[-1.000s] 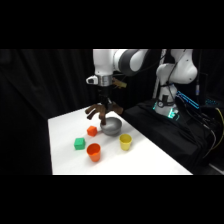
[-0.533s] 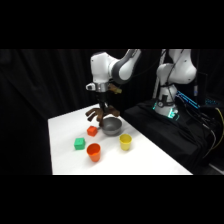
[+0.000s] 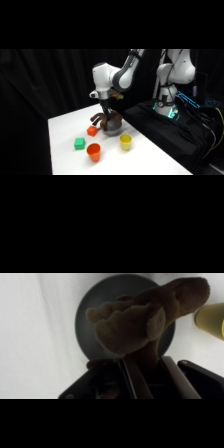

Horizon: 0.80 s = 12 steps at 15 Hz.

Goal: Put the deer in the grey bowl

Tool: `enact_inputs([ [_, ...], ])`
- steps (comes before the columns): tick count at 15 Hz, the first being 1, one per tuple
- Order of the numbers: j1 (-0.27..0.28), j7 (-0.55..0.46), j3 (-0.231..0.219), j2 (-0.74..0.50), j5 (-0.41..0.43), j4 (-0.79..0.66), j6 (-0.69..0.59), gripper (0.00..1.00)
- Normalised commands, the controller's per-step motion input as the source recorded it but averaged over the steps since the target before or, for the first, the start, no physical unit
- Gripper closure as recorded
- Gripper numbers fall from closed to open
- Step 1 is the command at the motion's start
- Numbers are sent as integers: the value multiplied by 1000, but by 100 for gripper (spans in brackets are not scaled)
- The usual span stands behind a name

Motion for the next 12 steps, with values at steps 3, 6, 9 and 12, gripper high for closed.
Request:
enact_inputs([
  [3, -75, -209, 58, -1, 148, -98, 143, 95],
  [6, -81, -224, 72, 39, 168, -33, 107, 47],
  [9, -80, -221, 89, 35, 169, 11, 75, 23],
  [12, -75, -236, 98, -14, 144, 22, 1, 1],
])
